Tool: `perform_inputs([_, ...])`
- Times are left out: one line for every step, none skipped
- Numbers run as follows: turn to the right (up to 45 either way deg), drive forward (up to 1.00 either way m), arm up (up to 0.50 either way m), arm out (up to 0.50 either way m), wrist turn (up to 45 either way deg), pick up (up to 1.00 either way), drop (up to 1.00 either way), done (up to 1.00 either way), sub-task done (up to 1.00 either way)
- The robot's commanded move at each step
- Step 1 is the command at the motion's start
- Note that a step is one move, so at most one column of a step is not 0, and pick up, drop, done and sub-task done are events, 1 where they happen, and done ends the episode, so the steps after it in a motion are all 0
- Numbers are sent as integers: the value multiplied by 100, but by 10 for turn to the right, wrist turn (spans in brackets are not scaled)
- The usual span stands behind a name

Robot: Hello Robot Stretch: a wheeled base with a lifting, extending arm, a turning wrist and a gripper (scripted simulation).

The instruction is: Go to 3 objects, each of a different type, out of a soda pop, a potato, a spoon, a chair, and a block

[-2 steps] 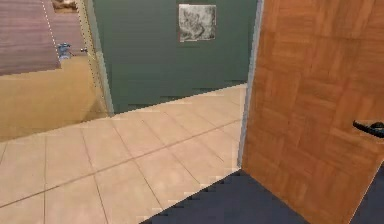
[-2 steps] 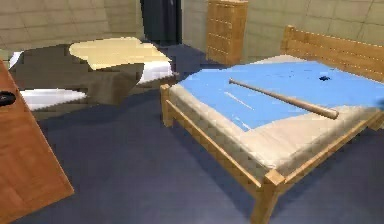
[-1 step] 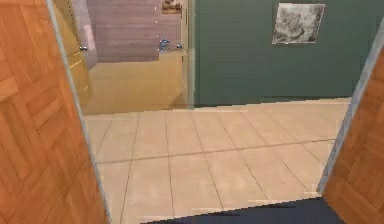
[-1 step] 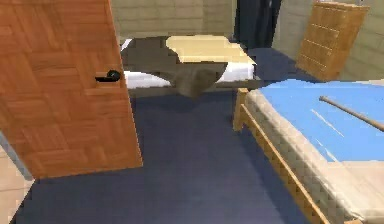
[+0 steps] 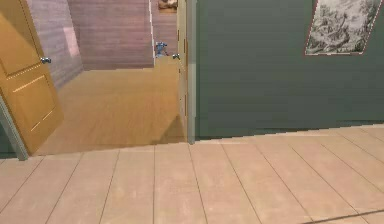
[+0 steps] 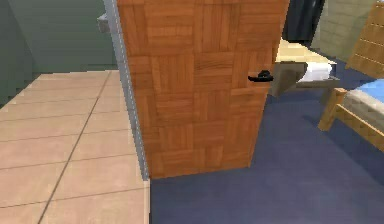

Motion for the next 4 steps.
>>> perform_inputs([-30,0,0,0,0,0,0,0,0])
perform_inputs([0,20,0,0,0,0,0,0,0])
perform_inputs([-120,0,0,0,0,0,0,0,0])
perform_inputs([0,100,0,0,0,0,0,0,0])
